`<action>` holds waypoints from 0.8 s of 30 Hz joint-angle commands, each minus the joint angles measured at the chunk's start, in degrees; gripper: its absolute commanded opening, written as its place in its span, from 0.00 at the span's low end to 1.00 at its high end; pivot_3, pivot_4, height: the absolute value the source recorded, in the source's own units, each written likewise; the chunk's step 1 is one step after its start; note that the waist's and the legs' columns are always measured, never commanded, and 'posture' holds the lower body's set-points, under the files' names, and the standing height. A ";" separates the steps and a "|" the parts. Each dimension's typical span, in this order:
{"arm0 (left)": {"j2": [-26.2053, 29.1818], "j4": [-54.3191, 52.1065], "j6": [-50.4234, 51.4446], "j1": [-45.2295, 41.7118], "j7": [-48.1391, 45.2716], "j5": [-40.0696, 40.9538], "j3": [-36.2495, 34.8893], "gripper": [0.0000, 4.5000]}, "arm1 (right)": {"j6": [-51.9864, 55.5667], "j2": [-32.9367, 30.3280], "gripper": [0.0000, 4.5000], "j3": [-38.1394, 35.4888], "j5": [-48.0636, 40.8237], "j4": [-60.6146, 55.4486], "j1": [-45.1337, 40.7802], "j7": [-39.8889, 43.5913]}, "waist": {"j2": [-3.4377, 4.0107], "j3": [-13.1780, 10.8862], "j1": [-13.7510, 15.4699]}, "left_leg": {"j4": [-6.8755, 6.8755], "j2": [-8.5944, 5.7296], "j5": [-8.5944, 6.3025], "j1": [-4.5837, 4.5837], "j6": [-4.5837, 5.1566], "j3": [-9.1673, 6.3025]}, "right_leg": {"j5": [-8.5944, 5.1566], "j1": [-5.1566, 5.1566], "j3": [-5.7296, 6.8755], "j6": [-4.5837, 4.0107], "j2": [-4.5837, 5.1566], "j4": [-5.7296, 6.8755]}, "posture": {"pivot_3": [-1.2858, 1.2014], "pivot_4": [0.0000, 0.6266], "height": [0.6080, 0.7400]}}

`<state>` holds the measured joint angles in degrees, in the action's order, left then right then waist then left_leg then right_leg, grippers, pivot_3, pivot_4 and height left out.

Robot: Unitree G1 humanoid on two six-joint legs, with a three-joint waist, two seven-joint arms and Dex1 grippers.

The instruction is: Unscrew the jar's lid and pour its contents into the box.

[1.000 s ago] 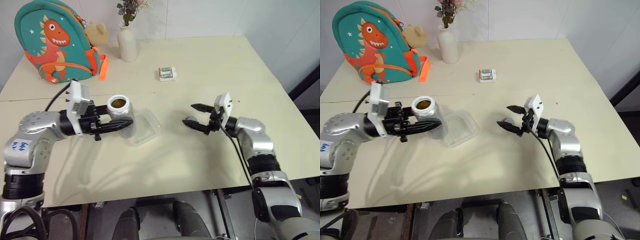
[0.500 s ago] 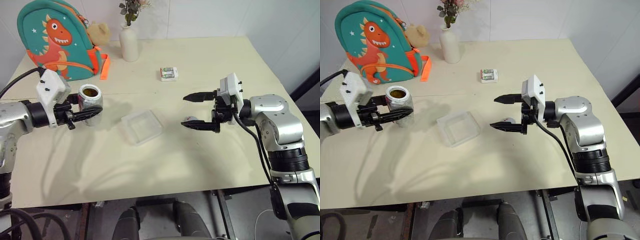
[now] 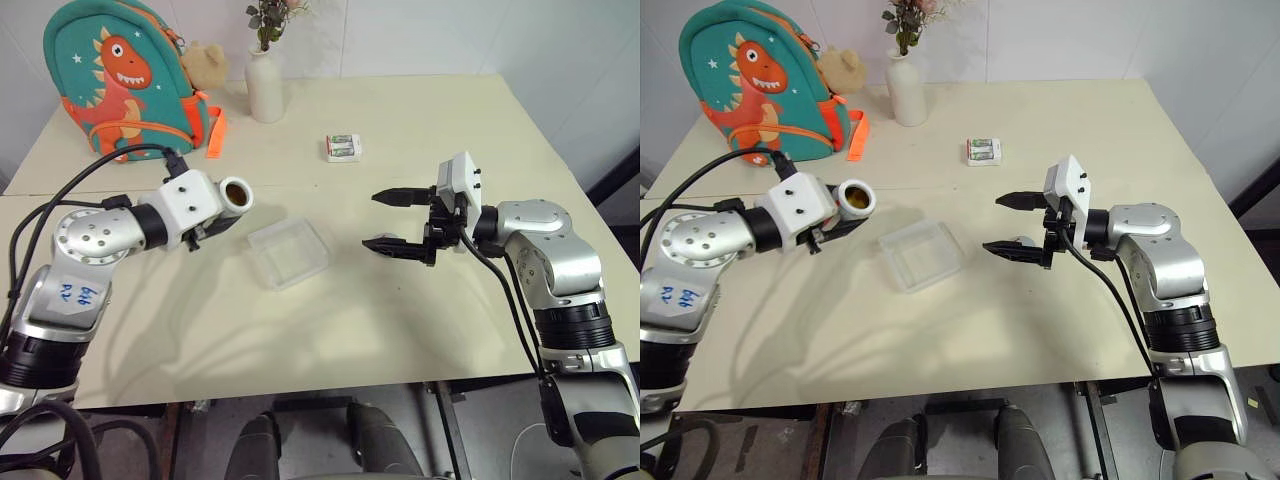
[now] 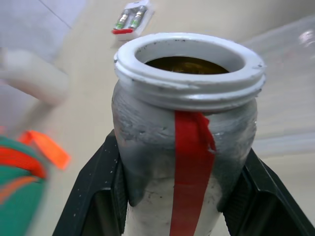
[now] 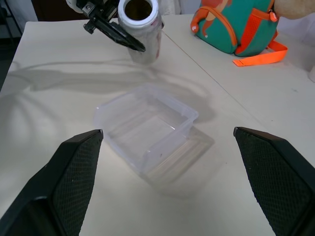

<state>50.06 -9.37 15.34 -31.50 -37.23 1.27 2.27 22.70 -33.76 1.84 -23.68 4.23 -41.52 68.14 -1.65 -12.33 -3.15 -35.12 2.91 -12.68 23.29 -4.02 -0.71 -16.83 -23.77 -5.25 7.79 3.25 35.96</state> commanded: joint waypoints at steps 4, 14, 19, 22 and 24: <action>1.74 5.08 -21.96 -8.18 17.61 -27.74 7.54 0.44 | 0.36 1.06 0.99 -1.68 -2.03 -2.44 0.68 -2.18 | 0.00 0.00 0.16 | -0.01 -0.02 0.00 0.00 0.00 0.02 | 0.02 0.01 -0.03 0.04 0.00 -0.03 | 0.52 0.24 1.00; 4.57 13.08 -44.11 -20.78 41.52 -66.22 22.10 0.44 | 1.13 3.72 0.99 -1.93 -3.31 -3.29 1.12 -5.54 | 0.00 0.00 0.16 | 0.00 -0.02 0.00 0.00 0.02 0.10 | 0.06 0.00 -0.10 0.11 0.00 -0.01 | 0.52 0.24 1.00; 3.75 16.21 -41.97 -21.47 44.00 -75.72 24.34 0.44 | 1.33 4.82 0.99 -2.55 -4.27 -3.59 1.28 -7.57 | 0.00 0.01 0.09 | -0.01 -0.02 0.00 -0.02 0.02 0.13 | 0.06 -0.01 -0.11 0.12 0.00 0.06 | 0.52 0.24 1.00; 3.41 18.88 -41.84 -21.58 44.50 -78.01 25.03 0.44 | 1.55 5.44 0.99 -3.05 -5.06 -4.08 1.65 -8.68 | 0.00 0.00 0.12 | -0.03 -0.02 0.00 -0.02 0.03 0.13 | 0.07 -0.01 -0.11 0.13 0.00 0.08 | 0.52 0.24 1.00; 3.16 19.54 -41.68 -22.07 45.20 -79.55 25.36 0.44 | 1.88 5.62 0.99 -3.35 -5.63 -4.65 2.11 -9.27 | 0.00 0.00 0.16 | -0.03 -0.02 0.01 -0.02 0.03 0.13 | 0.07 -0.01 -0.11 0.13 0.00 0.09 | 0.52 0.24 1.00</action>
<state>53.24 10.45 -27.48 -51.70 7.08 -77.11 28.22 24.36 -28.39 0.71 -27.70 2.25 -39.69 59.48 -1.65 -12.33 -2.99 -35.15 2.89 -12.68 23.28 -3.99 -0.58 -16.76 -23.79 -5.35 7.92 3.25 36.05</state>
